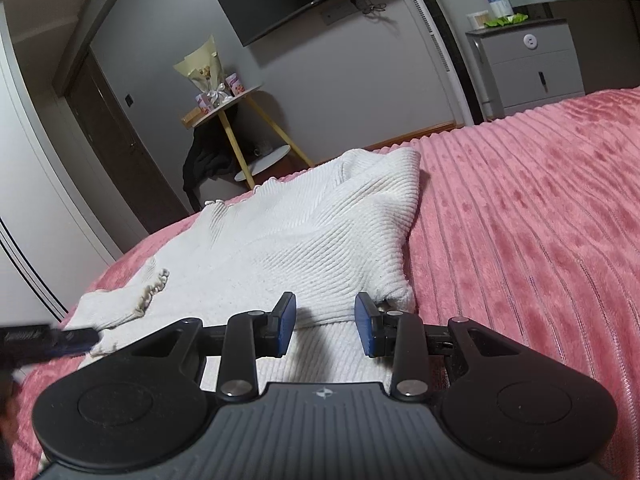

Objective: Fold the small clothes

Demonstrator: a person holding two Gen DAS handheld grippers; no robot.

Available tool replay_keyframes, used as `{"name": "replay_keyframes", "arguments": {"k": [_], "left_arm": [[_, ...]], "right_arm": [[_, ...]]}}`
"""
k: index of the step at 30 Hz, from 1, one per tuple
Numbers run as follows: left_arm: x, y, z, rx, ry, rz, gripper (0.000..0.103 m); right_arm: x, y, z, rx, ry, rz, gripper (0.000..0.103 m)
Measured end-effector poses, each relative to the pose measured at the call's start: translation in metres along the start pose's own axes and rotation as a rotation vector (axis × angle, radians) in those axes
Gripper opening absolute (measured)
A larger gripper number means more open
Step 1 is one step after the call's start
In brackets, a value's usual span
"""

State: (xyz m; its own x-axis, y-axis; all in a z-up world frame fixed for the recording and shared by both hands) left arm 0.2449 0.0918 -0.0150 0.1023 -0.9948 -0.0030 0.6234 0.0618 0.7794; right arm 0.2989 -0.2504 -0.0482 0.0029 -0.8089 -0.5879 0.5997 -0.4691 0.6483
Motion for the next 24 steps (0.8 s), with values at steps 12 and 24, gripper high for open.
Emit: {"name": "replay_keyframes", "arguments": {"k": [12, 24], "left_arm": [[-0.07, -0.05, 0.009, -0.074, 0.157, 0.222, 0.092], [-0.098, -0.06, 0.002, -0.053, 0.167, 0.331, 0.092]], "right_arm": [[-0.078, -0.004, -0.011, -0.16, 0.096, -0.077, 0.057], [-0.165, -0.018, -0.152, -0.431, 0.095, -0.171, 0.042]]}}
Point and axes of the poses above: each gripper's, at about its wrist camera, not at the fingertips, and z roughly against the way its jaws point, x to its right, y to its top, the point moved 1 cm from there along -z, roughly the way its jaws point, and after that the axes turned 11 degrees about -z, right-handed, at the moved point
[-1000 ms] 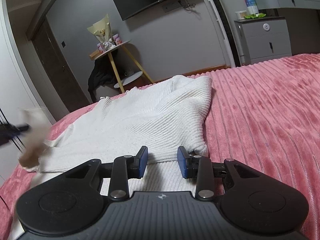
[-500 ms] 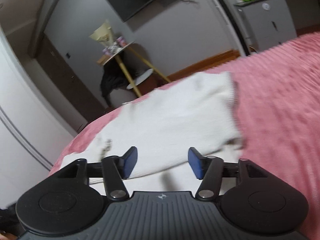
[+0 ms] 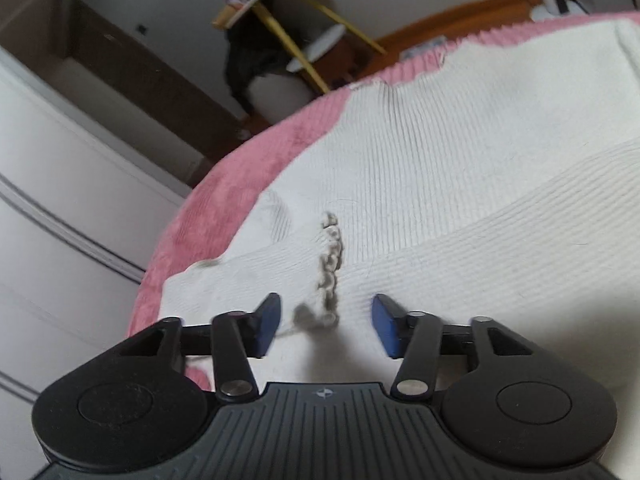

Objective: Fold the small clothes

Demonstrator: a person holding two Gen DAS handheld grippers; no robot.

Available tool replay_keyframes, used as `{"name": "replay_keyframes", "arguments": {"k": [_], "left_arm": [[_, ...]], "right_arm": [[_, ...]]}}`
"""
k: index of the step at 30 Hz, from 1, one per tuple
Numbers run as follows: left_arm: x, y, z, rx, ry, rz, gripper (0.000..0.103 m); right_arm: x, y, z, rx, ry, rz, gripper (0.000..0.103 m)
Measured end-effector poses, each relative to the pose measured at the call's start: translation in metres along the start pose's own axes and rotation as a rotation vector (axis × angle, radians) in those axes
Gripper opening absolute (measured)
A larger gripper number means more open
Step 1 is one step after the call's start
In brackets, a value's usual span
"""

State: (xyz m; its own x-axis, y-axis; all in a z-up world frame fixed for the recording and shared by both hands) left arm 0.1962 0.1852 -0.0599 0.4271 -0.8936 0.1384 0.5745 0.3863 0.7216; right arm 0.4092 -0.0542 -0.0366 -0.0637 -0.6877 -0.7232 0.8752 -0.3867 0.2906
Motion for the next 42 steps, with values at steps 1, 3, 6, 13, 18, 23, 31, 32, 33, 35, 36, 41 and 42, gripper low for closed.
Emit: {"name": "replay_keyframes", "arguments": {"k": [1, 3, 6, 13, 18, 23, 31, 32, 33, 35, 36, 41, 42], "left_arm": [[0.001, 0.0, 0.001, 0.002, 0.002, -0.003, 0.092], [0.001, 0.0, 0.001, 0.005, 0.003, -0.008, 0.092], [0.001, 0.001, -0.002, 0.006, 0.003, -0.007, 0.092], [0.003, 0.001, 0.0, 0.015, -0.022, -0.001, 0.092], [0.017, -0.002, 0.006, 0.036, -0.06, -0.031, 0.092], [0.033, -0.007, 0.007, 0.043, -0.08, -0.079, 0.092], [0.05, -0.014, 0.004, 0.053, -0.091, -0.151, 0.092], [0.05, -0.015, 0.004, 0.055, -0.09, -0.155, 0.092], [0.05, -0.015, 0.004, 0.054, -0.091, -0.154, 0.092], [0.049, -0.015, 0.003, 0.053, -0.097, -0.144, 0.092], [0.049, -0.015, 0.002, 0.052, -0.097, -0.143, 0.092], [0.051, -0.016, 0.002, 0.053, -0.093, -0.154, 0.092], [0.051, -0.016, 0.002, 0.053, -0.092, -0.157, 0.092]], "right_arm": [[-0.002, 0.001, -0.004, -0.008, 0.014, -0.017, 0.036], [-0.005, 0.003, -0.012, -0.026, 0.026, -0.036, 0.02], [-0.011, 0.003, -0.009, -0.021, 0.012, -0.003, 0.008], [-0.004, 0.006, 0.1, 0.259, 0.036, 0.133, 0.008], [0.051, 0.011, 0.144, 0.325, -0.118, 0.104, 0.008], [0.098, 0.014, 0.137, 0.235, -0.152, -0.039, 0.015], [0.094, 0.021, 0.118, 0.209, -0.112, -0.085, 0.008], [0.085, 0.021, 0.119, 0.24, -0.141, -0.029, 0.008], [0.077, 0.018, 0.124, 0.284, -0.164, 0.031, 0.008], [0.067, 0.014, 0.138, 0.357, -0.196, 0.112, 0.008], [0.067, 0.013, 0.143, 0.376, -0.201, 0.123, 0.008], [0.075, 0.015, 0.156, 0.406, -0.245, 0.145, 0.008], [0.078, 0.015, 0.156, 0.401, -0.25, 0.141, 0.008]]}}
Point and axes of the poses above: each gripper's, at about its wrist camera, not at the fingertips, and z roughly against the way its jaws point, x to its right, y to its top, the point moved 1 cm from there along -z, roughly the way its jaws point, and after that the axes turned 11 degrees about -z, right-handed, at the moved point
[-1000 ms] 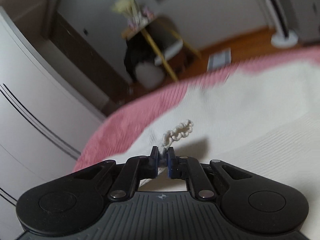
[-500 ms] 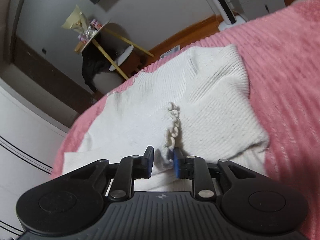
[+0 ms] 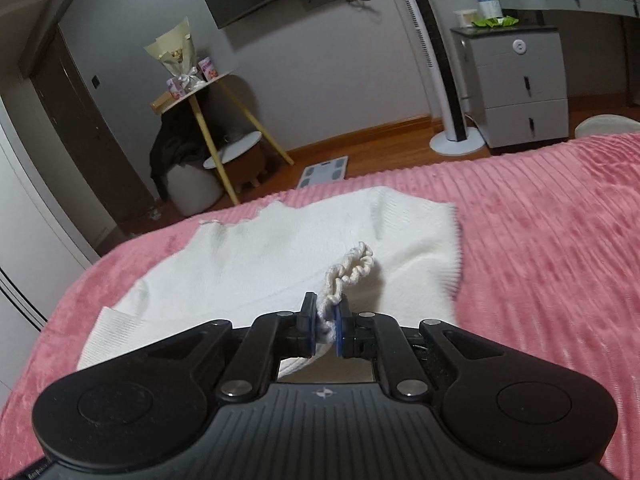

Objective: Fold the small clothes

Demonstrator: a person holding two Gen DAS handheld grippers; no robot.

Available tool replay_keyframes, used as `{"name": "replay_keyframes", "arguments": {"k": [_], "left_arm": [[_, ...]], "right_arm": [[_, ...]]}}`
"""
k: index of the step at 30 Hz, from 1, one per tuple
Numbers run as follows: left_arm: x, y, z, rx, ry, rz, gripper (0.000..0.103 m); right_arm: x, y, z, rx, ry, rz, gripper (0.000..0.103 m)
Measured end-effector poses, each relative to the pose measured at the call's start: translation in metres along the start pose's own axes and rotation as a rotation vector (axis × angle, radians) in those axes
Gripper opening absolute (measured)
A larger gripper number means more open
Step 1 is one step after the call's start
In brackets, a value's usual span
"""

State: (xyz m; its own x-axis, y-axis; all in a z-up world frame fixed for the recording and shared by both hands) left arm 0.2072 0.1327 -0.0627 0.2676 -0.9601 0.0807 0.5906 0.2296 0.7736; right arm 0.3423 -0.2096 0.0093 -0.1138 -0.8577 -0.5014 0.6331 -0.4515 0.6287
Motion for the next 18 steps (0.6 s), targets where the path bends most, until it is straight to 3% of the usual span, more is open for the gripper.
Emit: {"name": "replay_keyframes", "arguments": {"k": [10, 18], "left_arm": [[0.004, -0.002, -0.002, -0.003, 0.015, -0.031, 0.092], [0.009, -0.006, -0.006, 0.003, 0.028, -0.079, 0.095]], "right_arm": [[0.019, -0.01, -0.005, 0.008, -0.09, 0.04, 0.008], [0.033, -0.02, -0.024, -0.012, -0.114, 0.071, 0.006]]}}
Point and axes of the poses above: each gripper's, at about its wrist camera, not at the fingertips, and z roughly against the way its jaws point, x to its right, y to its top, the point moved 1 cm from there along -z, roughly the way its jaws point, and after that the axes turned 11 degrees about -z, right-handed, at the moved point
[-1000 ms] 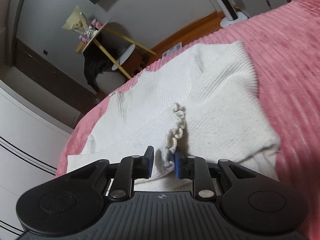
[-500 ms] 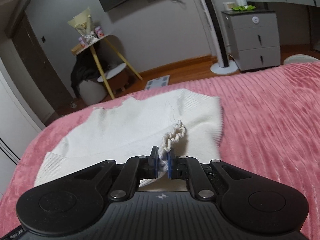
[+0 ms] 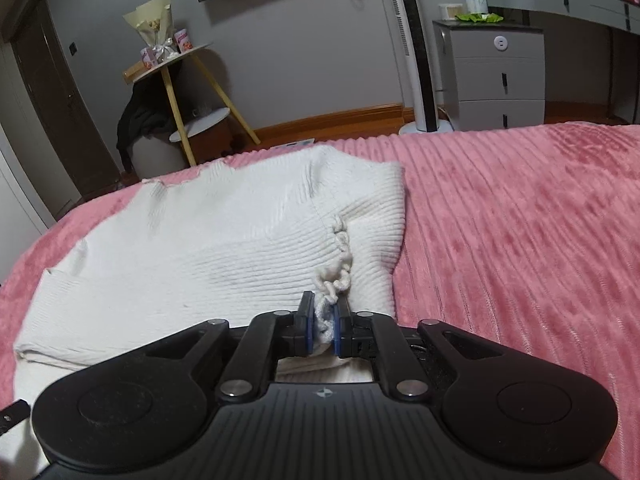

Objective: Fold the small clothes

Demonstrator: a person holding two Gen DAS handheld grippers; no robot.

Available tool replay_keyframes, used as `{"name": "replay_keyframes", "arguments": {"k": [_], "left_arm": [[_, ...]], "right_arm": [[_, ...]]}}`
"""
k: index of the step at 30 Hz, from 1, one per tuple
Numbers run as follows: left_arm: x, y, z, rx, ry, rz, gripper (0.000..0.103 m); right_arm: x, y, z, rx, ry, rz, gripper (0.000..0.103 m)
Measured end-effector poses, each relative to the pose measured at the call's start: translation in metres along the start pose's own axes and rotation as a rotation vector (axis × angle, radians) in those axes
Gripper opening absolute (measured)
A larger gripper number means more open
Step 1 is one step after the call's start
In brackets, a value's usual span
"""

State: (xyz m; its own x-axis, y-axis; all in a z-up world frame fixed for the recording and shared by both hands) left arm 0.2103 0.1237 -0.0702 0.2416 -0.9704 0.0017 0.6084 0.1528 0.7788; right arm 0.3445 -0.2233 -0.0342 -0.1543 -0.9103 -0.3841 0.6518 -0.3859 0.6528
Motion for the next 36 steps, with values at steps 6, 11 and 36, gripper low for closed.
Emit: {"name": "replay_keyframes", "arguments": {"k": [6, 11, 36], "left_arm": [[0.004, 0.0, 0.006, -0.03, -0.01, -0.047, 0.098], [0.002, 0.003, 0.015, -0.115, 0.018, -0.031, 0.1], [0.0, -0.046, 0.101, -0.252, 0.042, -0.004, 0.1]], "right_arm": [[-0.005, 0.012, 0.016, -0.045, -0.052, 0.007, 0.013], [-0.009, -0.011, 0.055, -0.037, -0.182, 0.102, 0.054], [0.045, -0.132, 0.186, -0.38, -0.028, -0.071, 0.033]]}}
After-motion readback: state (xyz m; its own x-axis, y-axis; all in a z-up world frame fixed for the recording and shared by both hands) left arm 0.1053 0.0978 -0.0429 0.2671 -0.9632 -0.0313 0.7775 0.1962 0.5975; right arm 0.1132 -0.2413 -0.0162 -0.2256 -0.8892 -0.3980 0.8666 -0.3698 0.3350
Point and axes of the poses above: each gripper's, at about its wrist camera, not at the fingertips, and z roughly against the way its jaws point, x to its right, y to its top, the point moved 1 cm from there along -z, roughly the way its jaws point, and after that the axes turned 11 degrees about -z, right-handed, at the moved point
